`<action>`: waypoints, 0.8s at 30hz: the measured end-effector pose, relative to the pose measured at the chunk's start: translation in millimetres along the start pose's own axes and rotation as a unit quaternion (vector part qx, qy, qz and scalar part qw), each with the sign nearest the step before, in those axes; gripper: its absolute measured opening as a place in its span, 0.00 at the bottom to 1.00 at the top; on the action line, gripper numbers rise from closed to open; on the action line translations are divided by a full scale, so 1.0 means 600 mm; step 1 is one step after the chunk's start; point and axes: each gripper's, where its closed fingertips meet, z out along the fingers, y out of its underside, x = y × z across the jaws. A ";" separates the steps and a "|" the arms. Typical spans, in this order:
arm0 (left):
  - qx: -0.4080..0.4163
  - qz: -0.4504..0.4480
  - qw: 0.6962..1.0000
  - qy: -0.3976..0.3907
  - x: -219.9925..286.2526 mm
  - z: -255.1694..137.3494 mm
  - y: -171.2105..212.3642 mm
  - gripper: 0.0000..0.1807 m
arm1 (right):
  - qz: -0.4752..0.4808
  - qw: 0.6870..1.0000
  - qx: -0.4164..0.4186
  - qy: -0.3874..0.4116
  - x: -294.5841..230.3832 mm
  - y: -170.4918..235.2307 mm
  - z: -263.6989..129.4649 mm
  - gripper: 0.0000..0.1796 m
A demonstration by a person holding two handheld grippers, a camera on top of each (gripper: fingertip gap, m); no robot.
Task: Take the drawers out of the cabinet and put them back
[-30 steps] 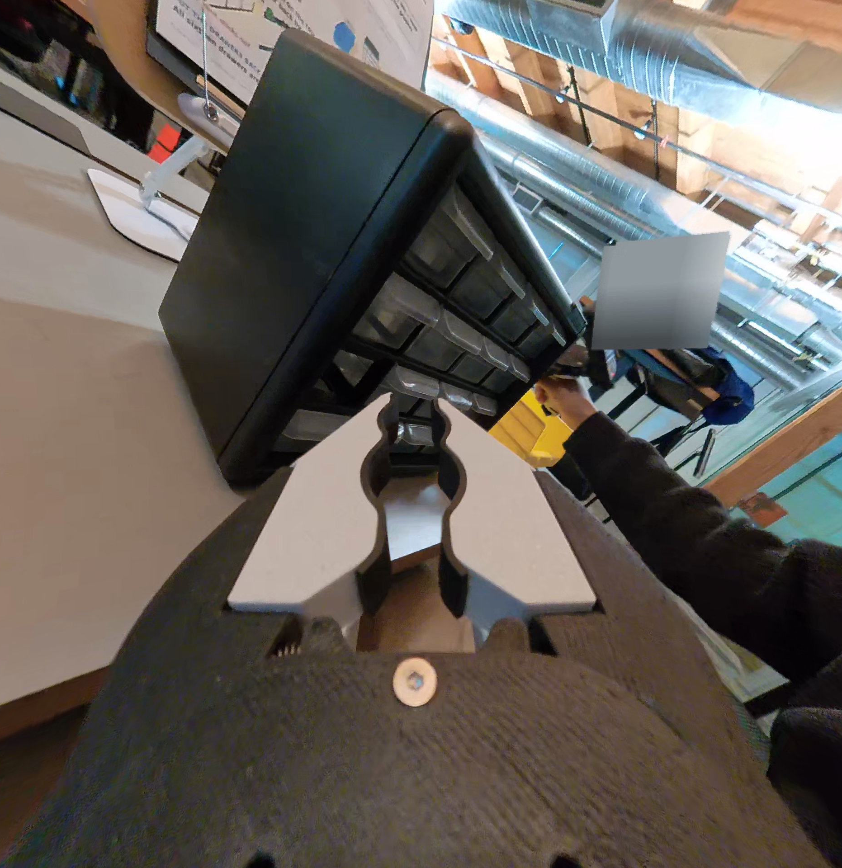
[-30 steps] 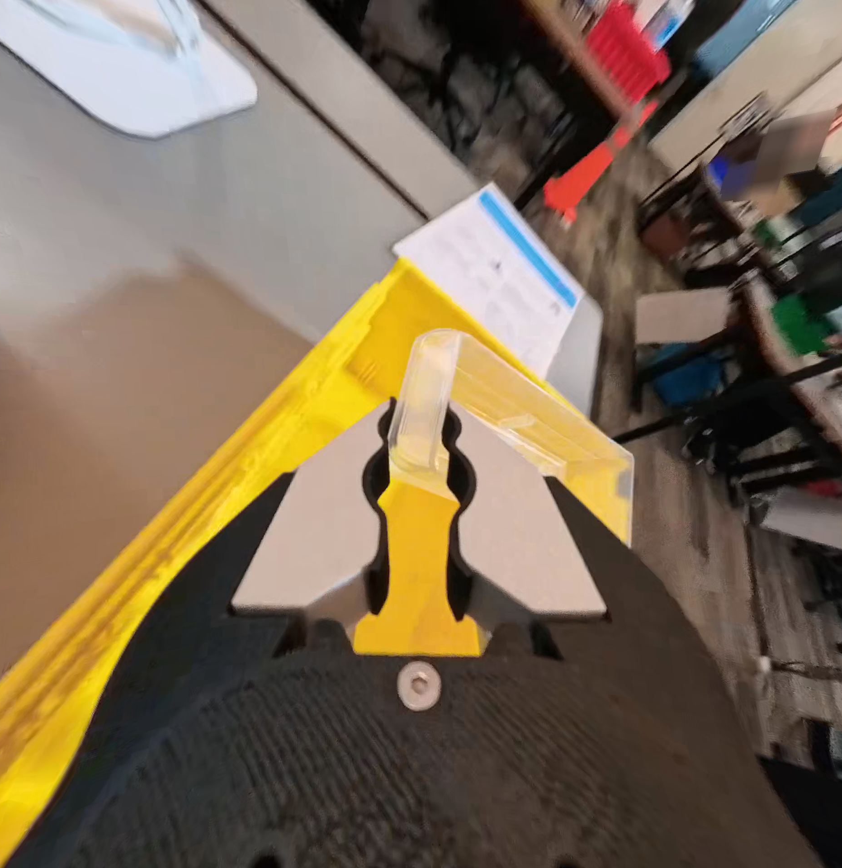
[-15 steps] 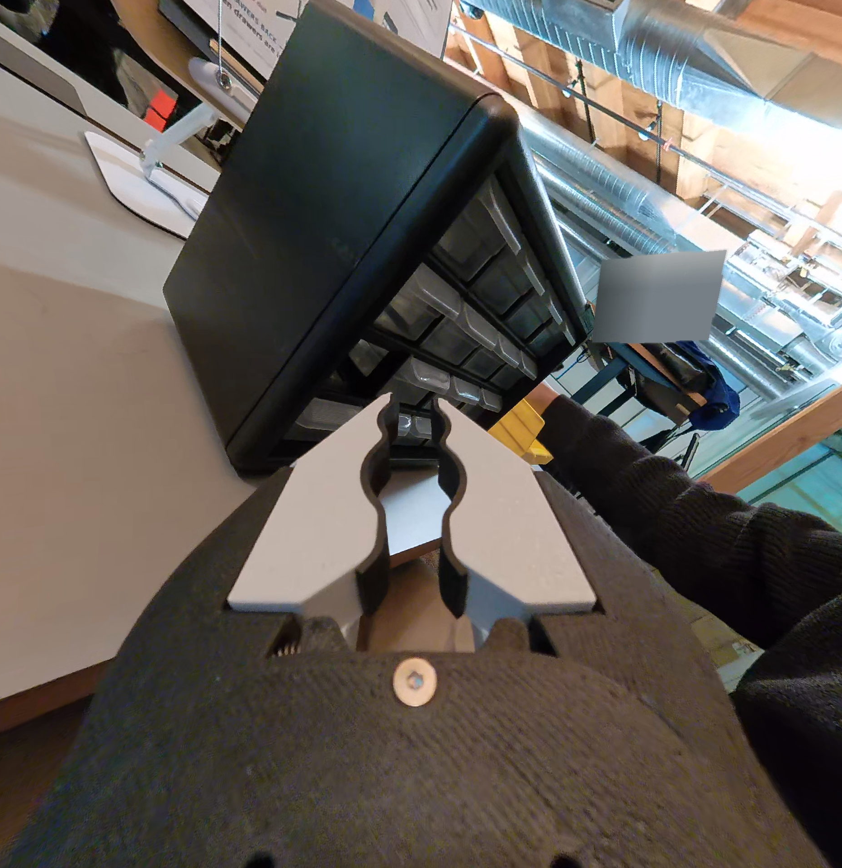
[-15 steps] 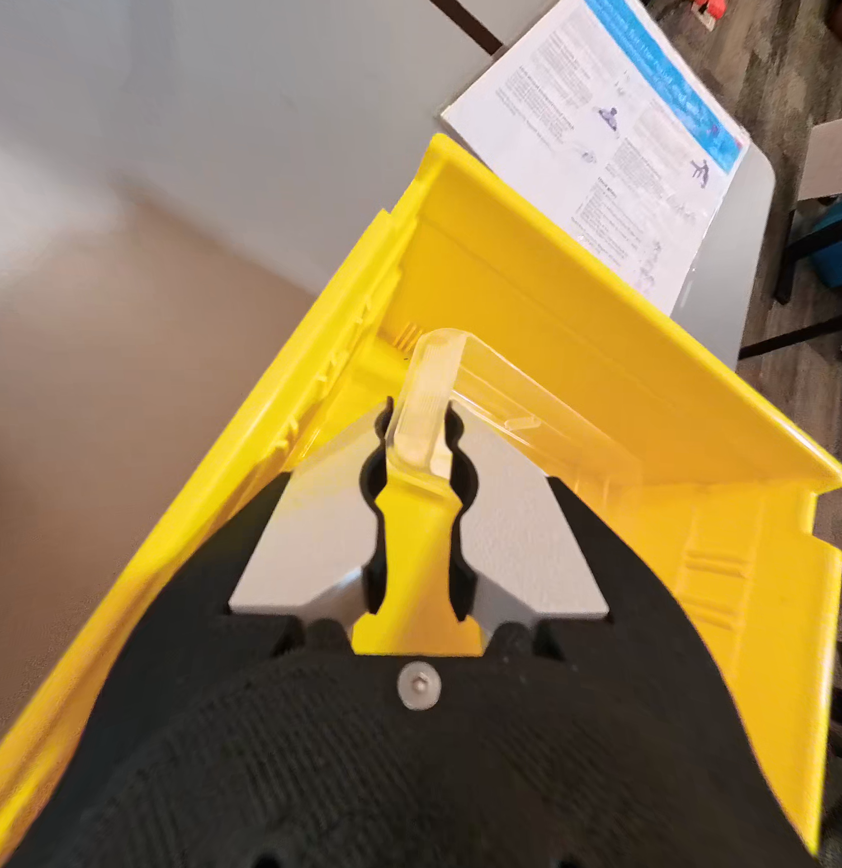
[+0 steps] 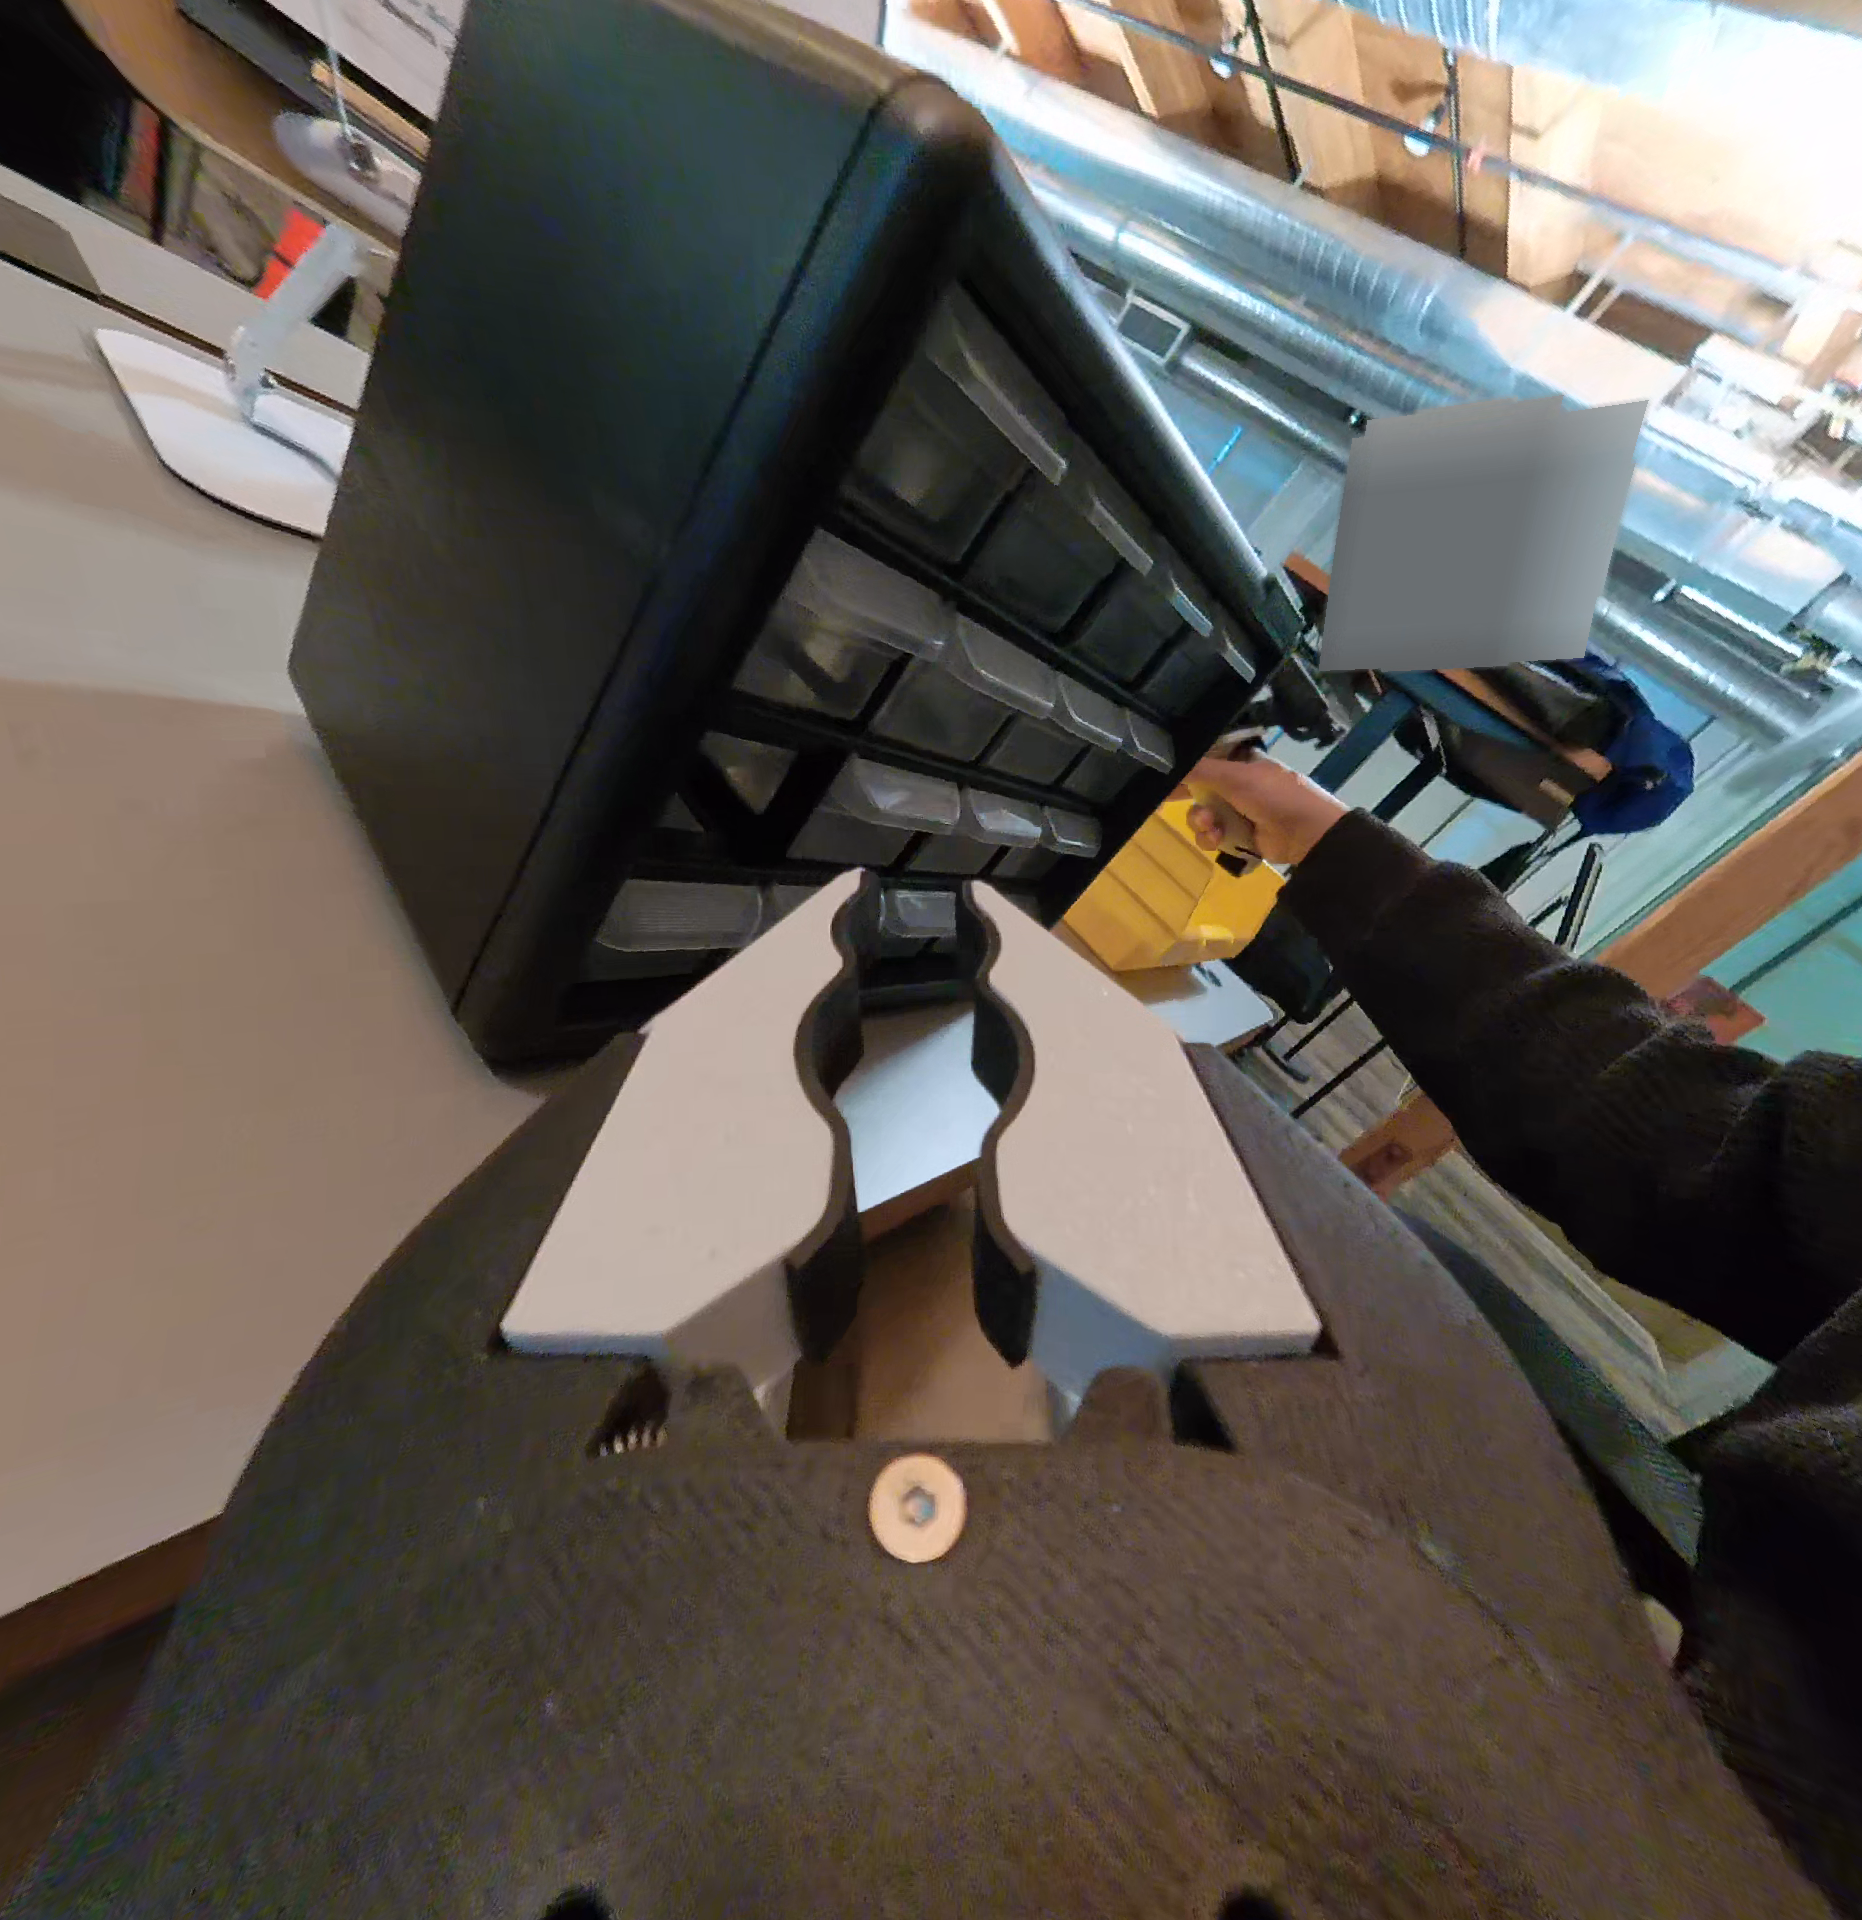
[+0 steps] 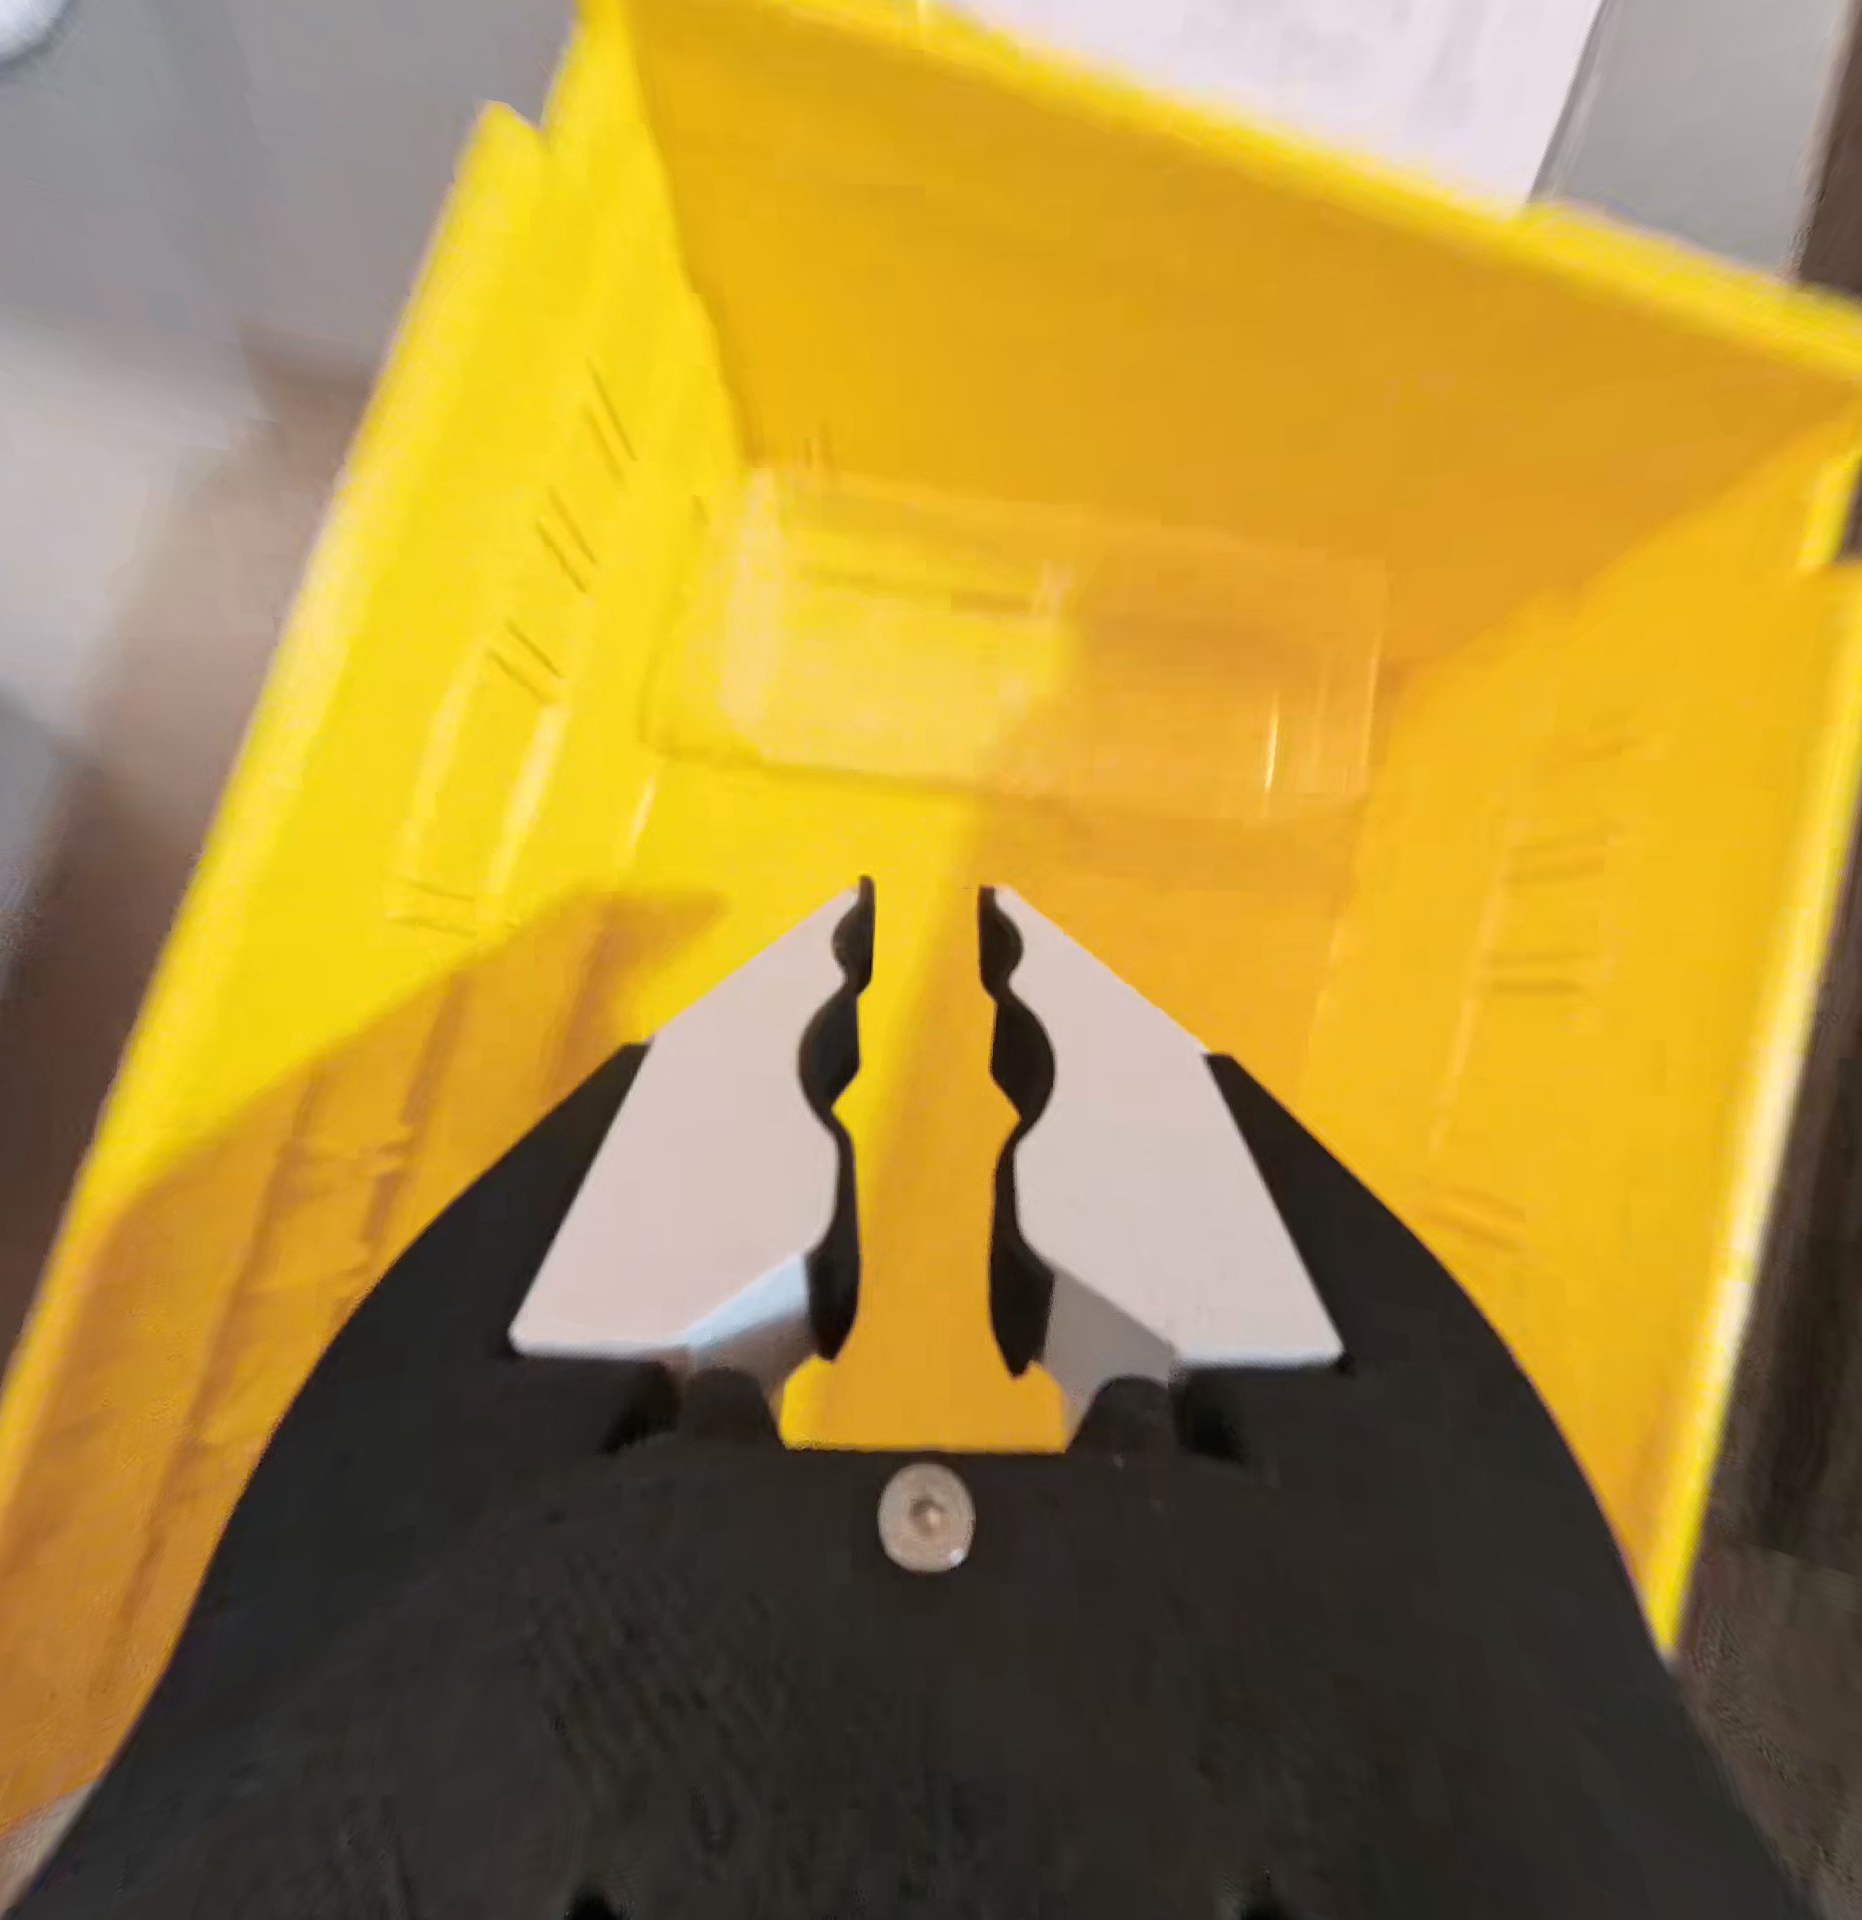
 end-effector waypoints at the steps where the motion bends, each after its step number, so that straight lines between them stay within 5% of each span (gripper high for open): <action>1: -0.004 -0.001 1.000 0.003 0.002 0.003 0.004 0.06 | 0.015 0.999 -0.032 -0.004 0.003 0.018 0.014 0.12; 7: -0.032 0.016 0.999 0.006 0.009 0.020 0.023 0.07 | 0.043 0.998 -0.039 0.029 0.026 0.008 0.086 0.12; 12: -0.057 0.066 0.996 -0.018 0.001 0.032 0.033 0.08 | 0.064 0.998 0.003 0.001 0.004 -0.006 0.066 0.18; 15: -0.074 0.094 0.993 -0.024 -0.006 0.043 0.040 0.10 | 0.092 0.995 0.030 0.026 0.006 -0.006 -0.009 0.17; 21: -0.079 0.094 0.992 -0.027 -0.020 0.096 0.052 0.08 | 0.133 0.922 0.320 -0.172 -0.171 -0.085 -0.255 0.15; 24: -0.046 0.019 0.999 -0.017 -0.028 0.114 0.043 0.06 | 0.088 0.911 0.357 -0.188 -0.249 -0.064 -0.308 0.15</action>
